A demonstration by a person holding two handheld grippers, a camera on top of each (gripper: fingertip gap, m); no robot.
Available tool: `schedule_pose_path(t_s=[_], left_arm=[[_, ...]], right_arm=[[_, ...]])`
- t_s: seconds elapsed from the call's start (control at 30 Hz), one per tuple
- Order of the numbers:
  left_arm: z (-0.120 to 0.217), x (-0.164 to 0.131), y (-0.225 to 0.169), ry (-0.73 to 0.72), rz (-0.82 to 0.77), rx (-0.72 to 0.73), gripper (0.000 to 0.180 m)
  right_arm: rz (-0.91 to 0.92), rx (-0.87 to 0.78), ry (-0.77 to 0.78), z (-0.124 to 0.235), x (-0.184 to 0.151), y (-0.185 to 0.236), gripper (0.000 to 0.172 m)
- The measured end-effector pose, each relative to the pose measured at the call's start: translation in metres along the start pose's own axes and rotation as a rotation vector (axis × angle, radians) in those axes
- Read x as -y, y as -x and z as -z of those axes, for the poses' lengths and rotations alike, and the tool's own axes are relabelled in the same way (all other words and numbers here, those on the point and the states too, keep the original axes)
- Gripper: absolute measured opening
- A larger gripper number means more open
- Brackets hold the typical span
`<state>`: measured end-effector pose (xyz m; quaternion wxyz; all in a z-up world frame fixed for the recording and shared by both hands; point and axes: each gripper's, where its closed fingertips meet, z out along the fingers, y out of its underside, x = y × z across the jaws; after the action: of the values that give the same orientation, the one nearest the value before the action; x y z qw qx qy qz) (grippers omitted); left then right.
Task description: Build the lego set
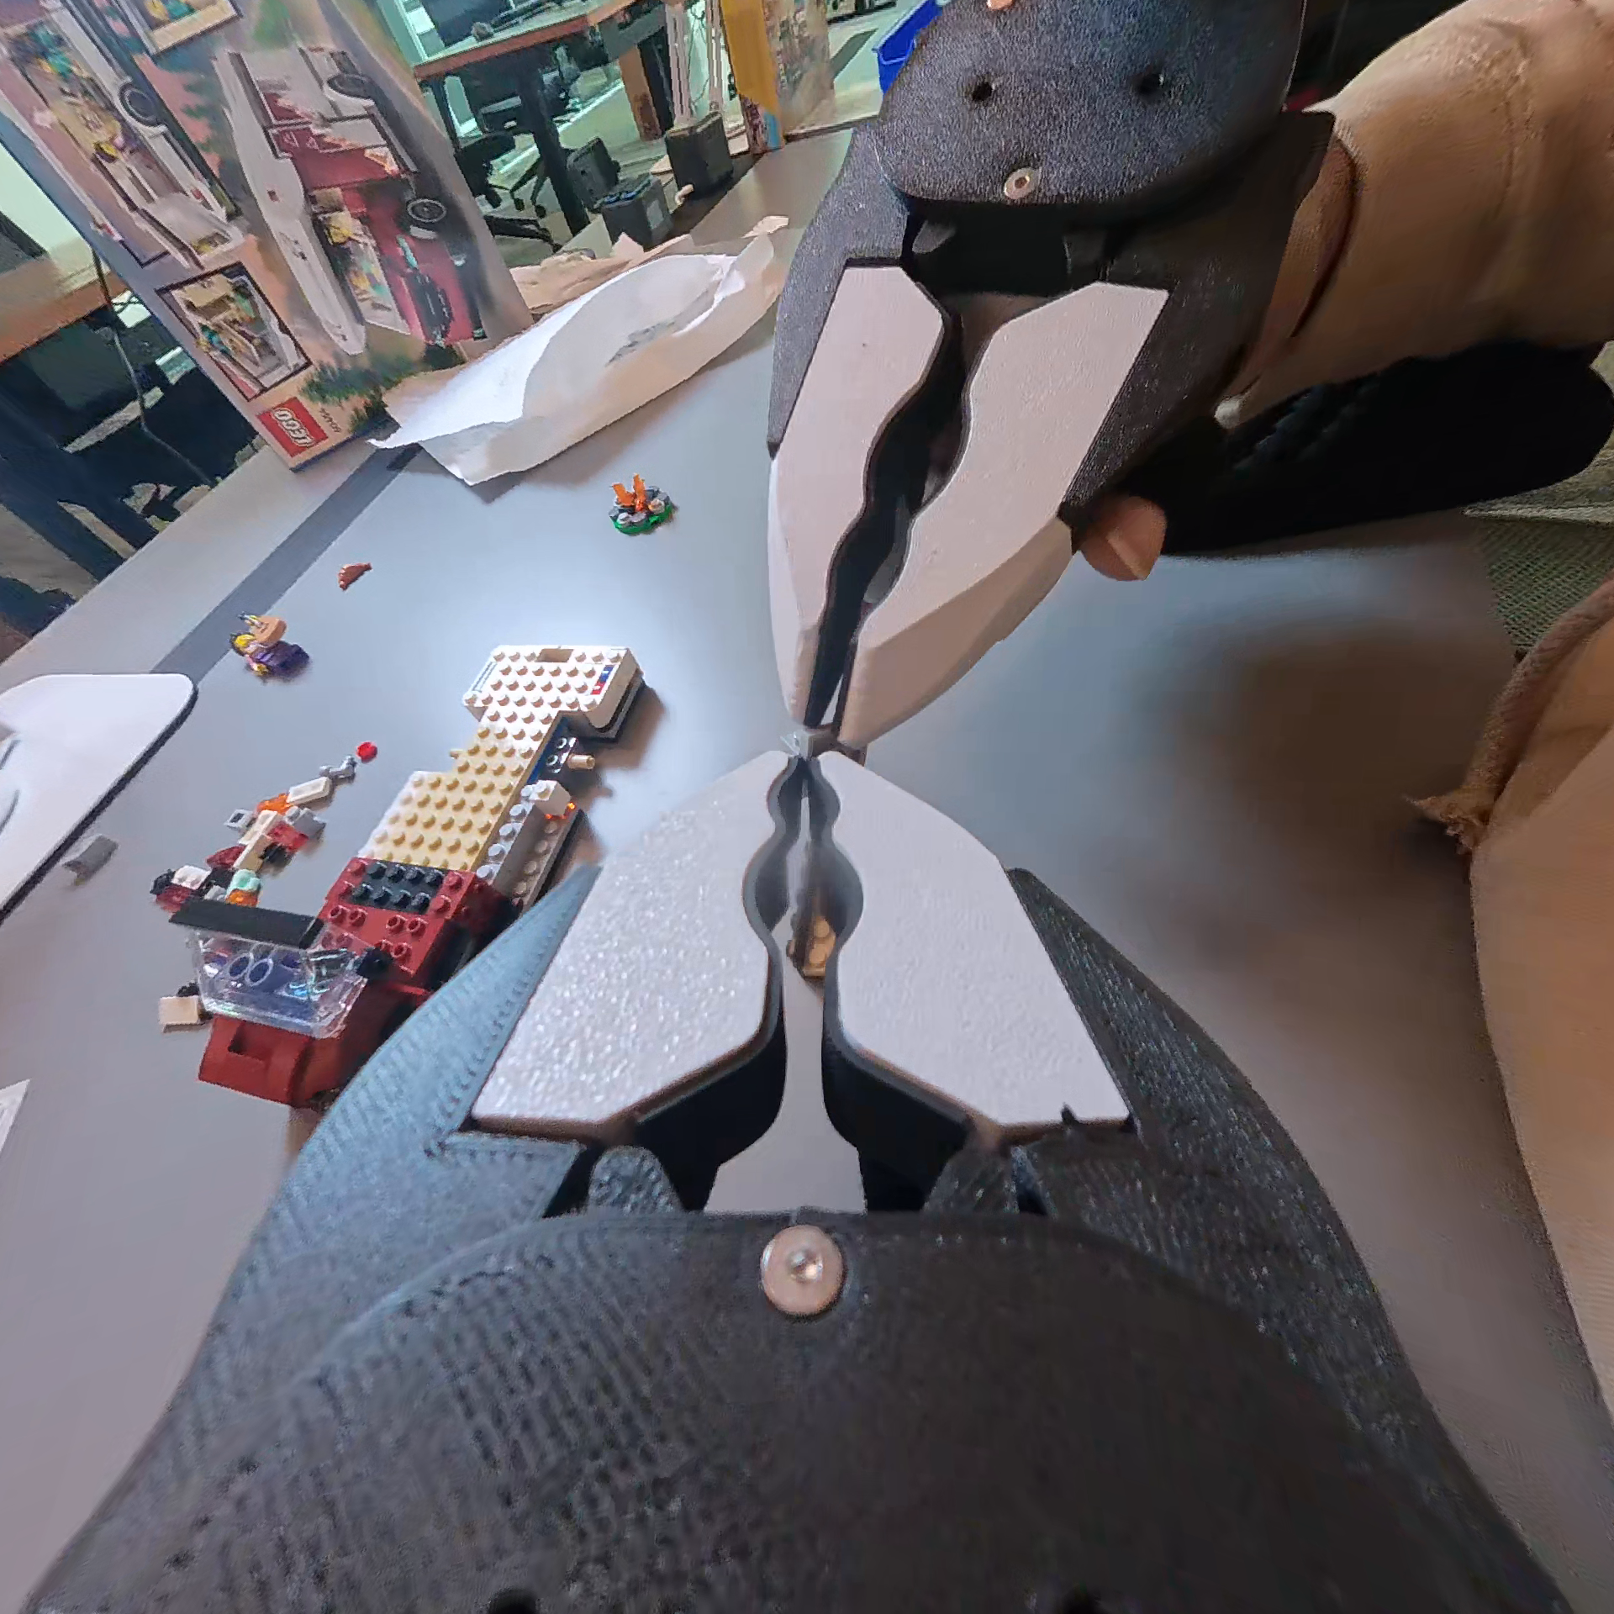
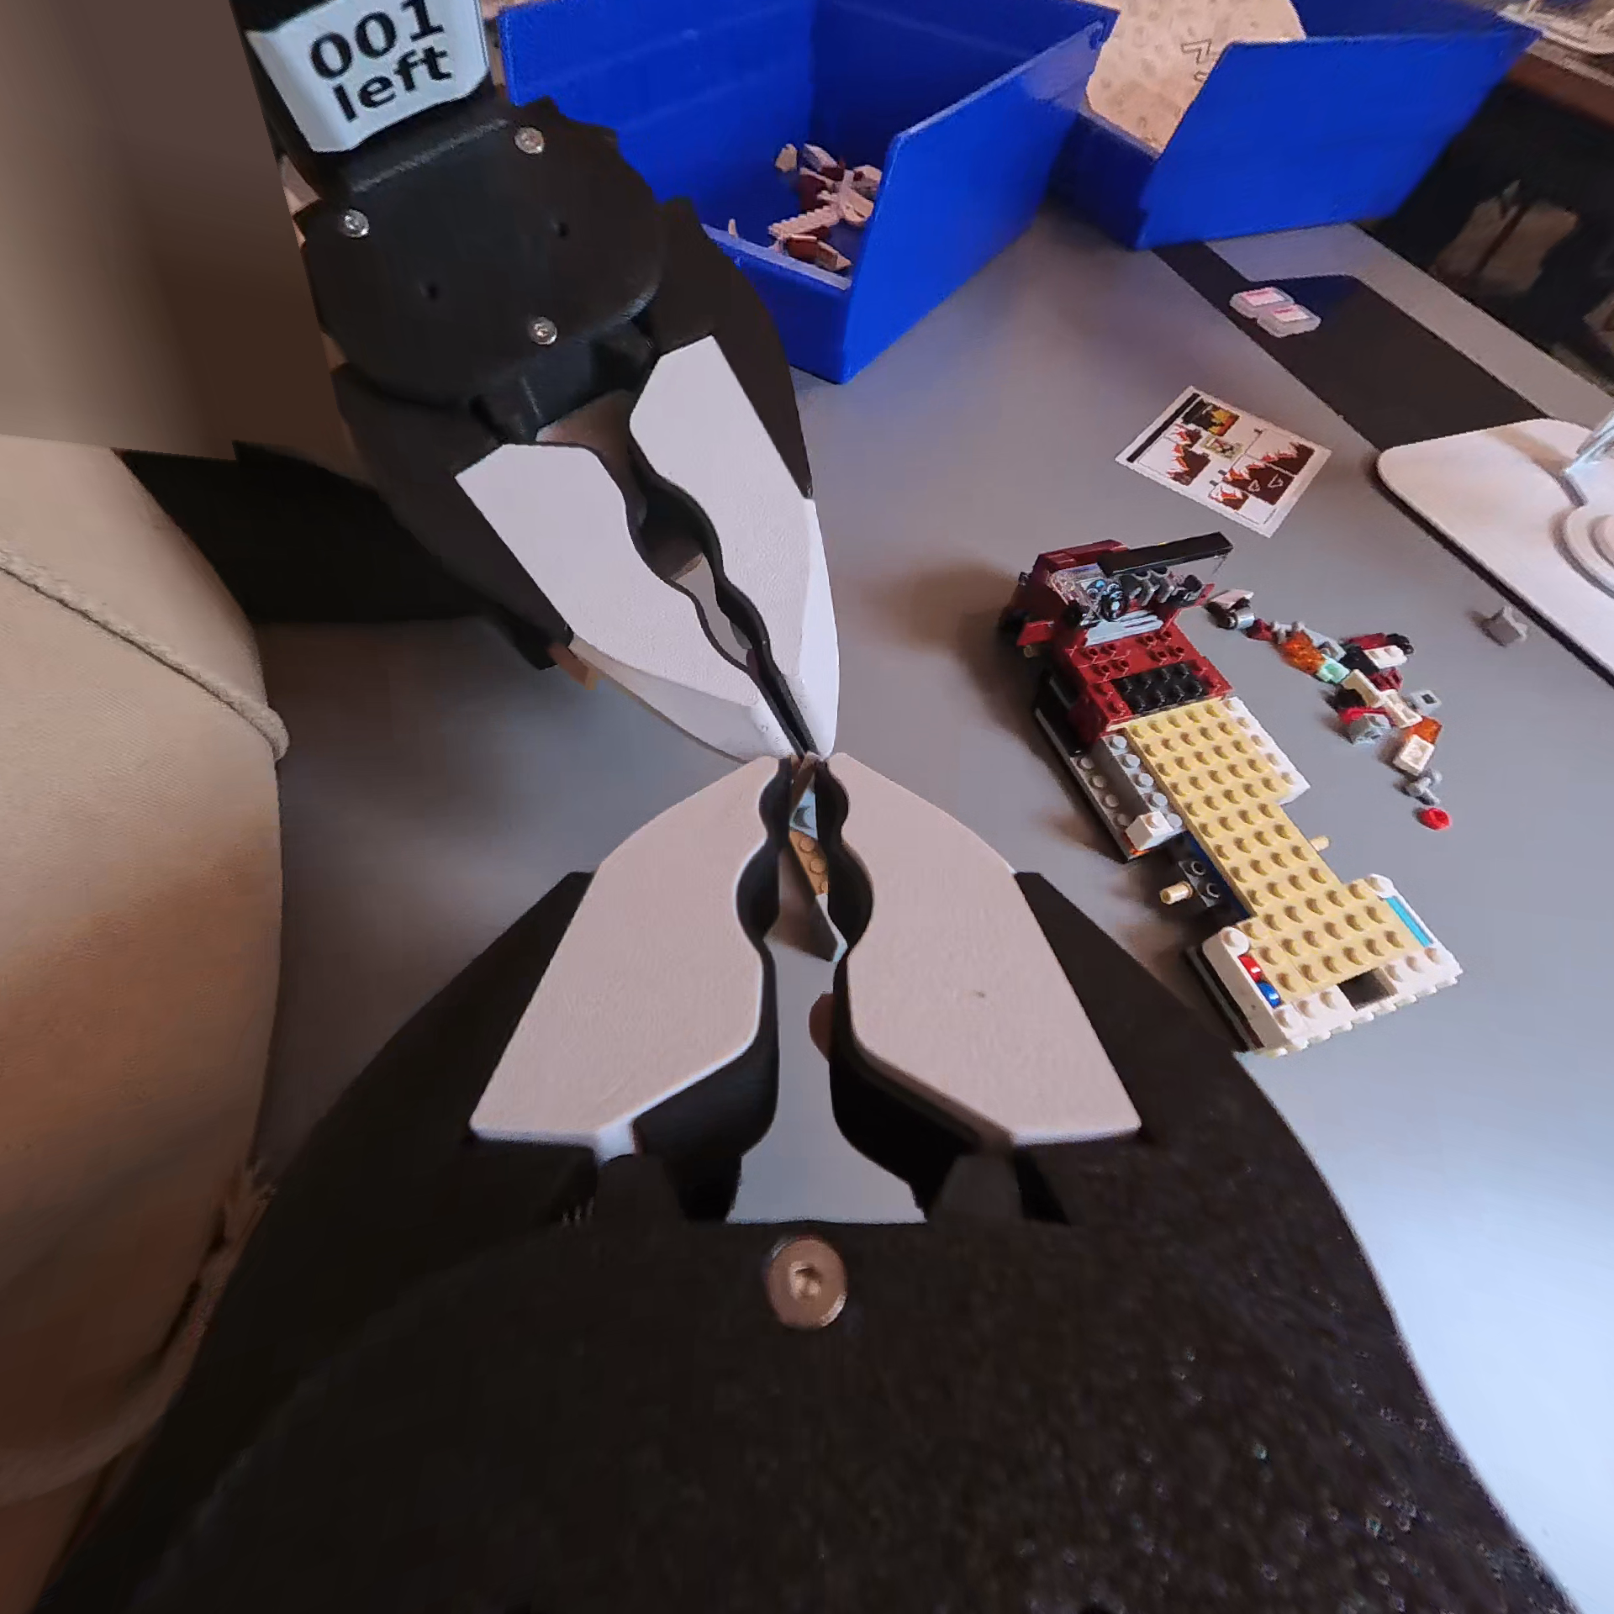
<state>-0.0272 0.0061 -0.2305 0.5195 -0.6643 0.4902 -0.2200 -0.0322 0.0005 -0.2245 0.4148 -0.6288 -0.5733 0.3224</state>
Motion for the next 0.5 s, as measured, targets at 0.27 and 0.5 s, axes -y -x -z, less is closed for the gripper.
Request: schedule_pose_path(t_s=[0.27, 0.5], left_arm=[[0.0032, 0.0007, 0.0044, 0.006, -0.039, 0.049, 0.001], [0.0056, 0.0029, 0.0042, -0.013, -0.051, 0.056, 0.001]], right_arm=[[-0.008, -0.020, 0.057, -0.0018, 0.0011, -0.0024, 0.009], [0.005, -0.025, 0.097, -0.0027, 0.0000, -0.0040, 0.003]])
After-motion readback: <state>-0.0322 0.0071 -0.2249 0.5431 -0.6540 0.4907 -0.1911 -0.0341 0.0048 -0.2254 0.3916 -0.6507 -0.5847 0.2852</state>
